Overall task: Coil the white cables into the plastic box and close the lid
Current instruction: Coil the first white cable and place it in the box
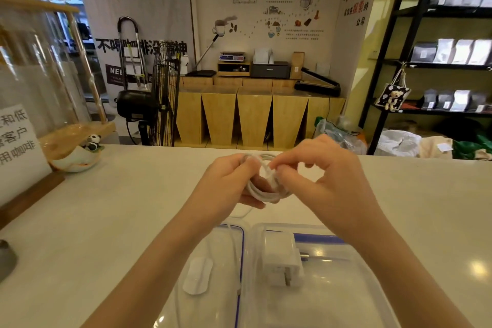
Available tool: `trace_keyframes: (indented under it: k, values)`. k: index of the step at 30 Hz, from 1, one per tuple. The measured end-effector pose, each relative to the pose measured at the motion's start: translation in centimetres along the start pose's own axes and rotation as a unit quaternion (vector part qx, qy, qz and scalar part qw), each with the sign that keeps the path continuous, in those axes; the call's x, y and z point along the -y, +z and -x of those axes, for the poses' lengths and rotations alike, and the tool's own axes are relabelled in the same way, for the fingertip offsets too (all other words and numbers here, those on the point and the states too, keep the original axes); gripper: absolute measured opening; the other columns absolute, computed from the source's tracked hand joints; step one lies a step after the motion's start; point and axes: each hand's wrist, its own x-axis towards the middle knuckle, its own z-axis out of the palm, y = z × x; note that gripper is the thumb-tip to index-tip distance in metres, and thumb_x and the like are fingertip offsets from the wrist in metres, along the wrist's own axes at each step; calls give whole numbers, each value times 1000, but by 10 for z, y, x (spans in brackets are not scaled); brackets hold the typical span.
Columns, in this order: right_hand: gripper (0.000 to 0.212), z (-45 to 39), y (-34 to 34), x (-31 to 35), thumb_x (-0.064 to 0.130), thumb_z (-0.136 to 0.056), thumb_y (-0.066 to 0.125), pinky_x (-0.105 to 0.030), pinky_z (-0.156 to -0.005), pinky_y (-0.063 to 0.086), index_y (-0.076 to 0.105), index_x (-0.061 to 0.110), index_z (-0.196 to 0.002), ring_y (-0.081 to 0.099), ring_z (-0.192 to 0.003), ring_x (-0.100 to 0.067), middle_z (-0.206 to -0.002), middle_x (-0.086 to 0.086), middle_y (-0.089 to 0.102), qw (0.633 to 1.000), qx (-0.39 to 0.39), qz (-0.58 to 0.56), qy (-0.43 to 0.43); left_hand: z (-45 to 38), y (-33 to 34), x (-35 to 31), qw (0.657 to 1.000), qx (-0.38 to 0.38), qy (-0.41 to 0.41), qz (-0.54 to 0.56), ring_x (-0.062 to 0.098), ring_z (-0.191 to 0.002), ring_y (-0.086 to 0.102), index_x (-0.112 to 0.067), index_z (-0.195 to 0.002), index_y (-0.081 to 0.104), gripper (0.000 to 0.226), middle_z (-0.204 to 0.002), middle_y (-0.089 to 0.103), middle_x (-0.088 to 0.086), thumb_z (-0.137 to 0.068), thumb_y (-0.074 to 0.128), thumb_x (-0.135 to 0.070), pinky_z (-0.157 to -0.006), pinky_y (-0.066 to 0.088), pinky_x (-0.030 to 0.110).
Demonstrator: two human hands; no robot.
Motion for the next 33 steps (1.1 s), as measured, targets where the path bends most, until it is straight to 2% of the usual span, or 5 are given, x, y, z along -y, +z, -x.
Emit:
trace_keyframes:
  k: [11, 15, 19, 27, 33]
  values:
    - [37, -2, 0, 0, 33, -92, 41, -9, -60, 41, 69, 10, -84, 52, -61, -1, -57, 4, 56, 986, 64, -141, 54, -1, 2, 7, 990, -59, 60, -115, 13, -66, 66, -13, -94, 61, 26, -71, 69, 0, -94, 38, -25, -58, 57, 22]
    - [35, -2, 2, -2, 45, -84, 40, -12, -64, 47, 57, 33, -112, 58, -69, 1, -71, 7, 65, 979, 48, -194, 52, -3, -2, 9, 988, -55, 53, -131, 14, -65, 65, -11, -93, 61, 27, -71, 68, 0, -94, 38, -25, -59, 57, 26]
    - [28, -3, 0, -2, 37, -88, 44, -21, -69, 53, 68, 28, -99, 60, -68, -7, -79, -5, 68, 956, 85, -272, 65, -4, 1, 12, 984, -41, 61, -163, 10, -64, 64, -9, -95, 61, 27, -70, 67, -3, -95, 40, -26, -57, 55, 21]
    - [17, -3, -5, -5, 16, -72, 68, -21, -75, 55, 73, 30, -81, 66, -82, -8, -81, 9, 74, 957, 72, -269, 86, -4, -5, 4, 998, 24, -1, -59, 5, -56, 67, 0, -95, 60, 34, -54, 69, -10, -94, 38, -26, -53, 56, 19]
    - [24, -1, 5, -7, 8, -70, 72, 0, -67, 40, 71, 31, -75, 60, -77, 10, -67, 26, 69, 965, 44, -247, 75, 4, -3, -5, 995, 76, -67, -4, 17, -62, 71, -15, -84, 63, 34, -62, 73, -1, -94, 35, -31, -51, 56, 20]
